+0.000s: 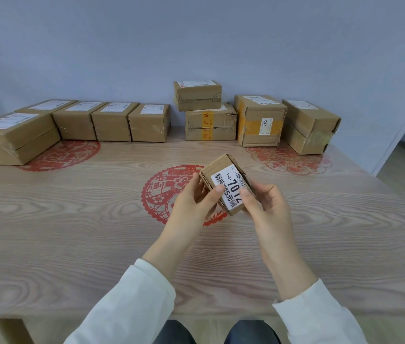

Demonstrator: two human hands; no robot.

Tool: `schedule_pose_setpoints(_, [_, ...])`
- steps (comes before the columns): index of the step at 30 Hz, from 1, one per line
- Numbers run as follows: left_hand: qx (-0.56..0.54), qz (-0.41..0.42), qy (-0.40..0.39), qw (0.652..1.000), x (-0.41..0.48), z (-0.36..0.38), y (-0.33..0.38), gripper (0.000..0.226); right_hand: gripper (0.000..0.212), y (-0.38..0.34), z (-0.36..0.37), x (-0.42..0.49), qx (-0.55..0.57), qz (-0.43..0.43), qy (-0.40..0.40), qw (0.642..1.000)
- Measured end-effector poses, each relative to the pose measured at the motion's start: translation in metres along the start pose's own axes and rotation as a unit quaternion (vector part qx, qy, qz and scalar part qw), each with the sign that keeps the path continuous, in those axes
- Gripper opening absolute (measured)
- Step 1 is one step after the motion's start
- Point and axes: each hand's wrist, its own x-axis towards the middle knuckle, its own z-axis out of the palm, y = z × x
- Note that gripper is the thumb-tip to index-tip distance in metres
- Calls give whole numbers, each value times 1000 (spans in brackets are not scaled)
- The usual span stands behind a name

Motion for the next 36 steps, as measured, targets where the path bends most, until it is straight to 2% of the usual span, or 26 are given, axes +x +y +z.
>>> schedule_pose_setpoints(3, [5,21,4,1000,1,-3,1,47,29,0,-1,-1,-40,11,-31,999])
schedule_pose_setpoints(6, [18,18,1,1000,1,-5,2,49,49,-3,-2,-2,-68,16,-79,994])
schedule_pose_setpoints(9, [43,23,-11,999,2,-8,-1,58,43,-6,-3,-3,-71,8,-95,993])
schedule_pose_setpoints(14, [38,29,7,999,2,-10,-1,49,44,-5,-3,-4,-86,12,-106,991])
schedule_pose_setpoints(23, [75,47,-23,996,1,-12,0,56,43,-4,-2,-5,-93,8,-105,990])
schedule_pose_setpoints(30, [65,50,-52,995,-3,-11,3,73,33,-5,2,-5,-75,9,-65,995])
schedule_pose_setpoints(33, [34,58,-32,997,-4,-10,4,76,34,-5,3,-7,-87,6,-79,993])
schedule_pose_setpoints(36, [39,65,-36,996,-5,-10,1,63,36,-6,2,-8,-70,17,-76,994])
